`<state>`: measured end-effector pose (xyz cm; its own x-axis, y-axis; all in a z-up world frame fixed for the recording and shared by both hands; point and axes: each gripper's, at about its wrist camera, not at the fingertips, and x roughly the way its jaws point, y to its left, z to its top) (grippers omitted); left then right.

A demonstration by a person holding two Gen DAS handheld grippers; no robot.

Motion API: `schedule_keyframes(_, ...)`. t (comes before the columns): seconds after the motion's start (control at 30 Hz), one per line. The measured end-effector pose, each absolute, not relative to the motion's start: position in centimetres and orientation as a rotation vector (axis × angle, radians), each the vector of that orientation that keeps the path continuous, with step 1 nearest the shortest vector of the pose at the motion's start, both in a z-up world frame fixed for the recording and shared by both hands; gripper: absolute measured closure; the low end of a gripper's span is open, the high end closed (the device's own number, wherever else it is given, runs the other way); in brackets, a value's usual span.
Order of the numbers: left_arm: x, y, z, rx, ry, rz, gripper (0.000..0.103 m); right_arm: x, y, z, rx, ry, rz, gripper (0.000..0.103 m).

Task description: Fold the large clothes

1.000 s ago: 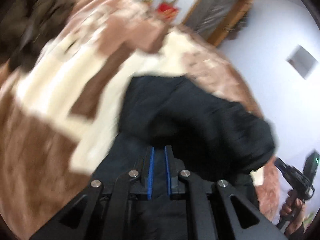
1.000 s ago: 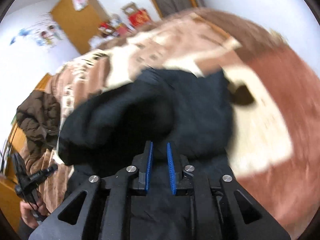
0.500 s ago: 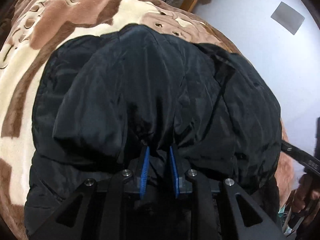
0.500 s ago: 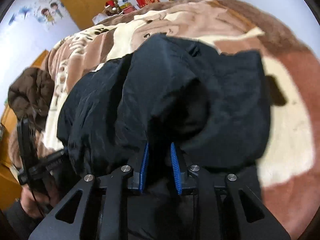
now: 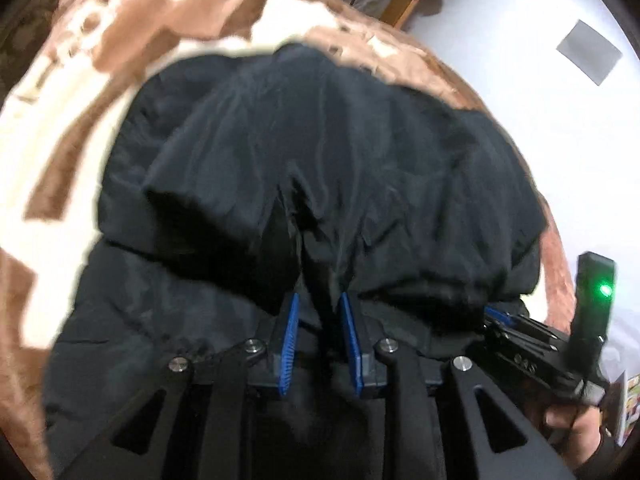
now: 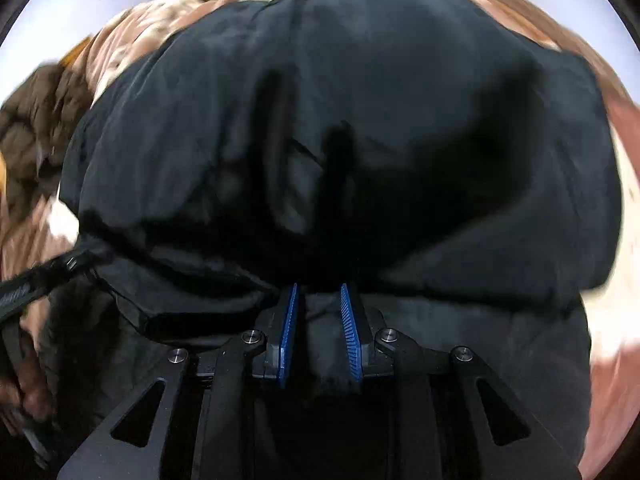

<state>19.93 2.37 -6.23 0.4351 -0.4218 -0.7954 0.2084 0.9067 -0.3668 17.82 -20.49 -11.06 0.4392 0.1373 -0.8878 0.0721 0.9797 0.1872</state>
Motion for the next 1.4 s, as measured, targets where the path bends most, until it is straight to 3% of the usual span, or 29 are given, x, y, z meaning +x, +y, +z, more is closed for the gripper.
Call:
schedule_keyframes(0.2,19.7,2.3,-1.2,-0.258,0.88,-0.429,0.079,14.1,-21.5,-4.1,0.256,0.927,0.079,0.08)
schedule_keyframes(0.33,24.0,0.1,-1.7,-0.231,0.874,-0.439,0.078,16.8,-23.1,-0.2,0.261,0.786,0.089,0.08)
schedule_keyframes(0.47,25.2,-2.4,-7.0,-0.138,0.921,-0.452,0.077,22.4,-25.5,-4.4,0.217,0.876,0.0,0.08)
schedule_keyframes(0.6,24.8,-0.7,-9.8,-0.262,0.905,-0.487,0.076,22.1,-27.4,-9.7,0.29,0.916,0.025,0.084)
schedule_keyframes(0.8,23.9,0.1,-7.4,-0.296,0.966,-0.45,0.077,19.6,-26.1,-5.4,0.314,0.906,-0.025,0.082)
schedule_keyframes(0.93,21.1,1.2,-4.2,-0.279,0.854,-0.47,0.076,17.6,-21.7,-1.9,0.3,0.816,0.082,0.082)
schedule_keyframes(1.1,21.7,0.4,-10.1,-0.192,1.02,-0.41,0.076,18.9,-18.3,-9.8,0.238,1.032,0.108,0.082)
schedule_keyframes(1.17,21.9,0.5,-11.9,-0.187,1.021,-0.408,0.075,19.1,-19.0,-11.8,0.29,1.034,0.107,0.083)
schedule_keyframes(1.4,22.5,-1.1,-11.4,-0.101,1.049,-0.36,0.075,19.8,-17.9,-11.3,0.249,1.084,0.063,0.084)
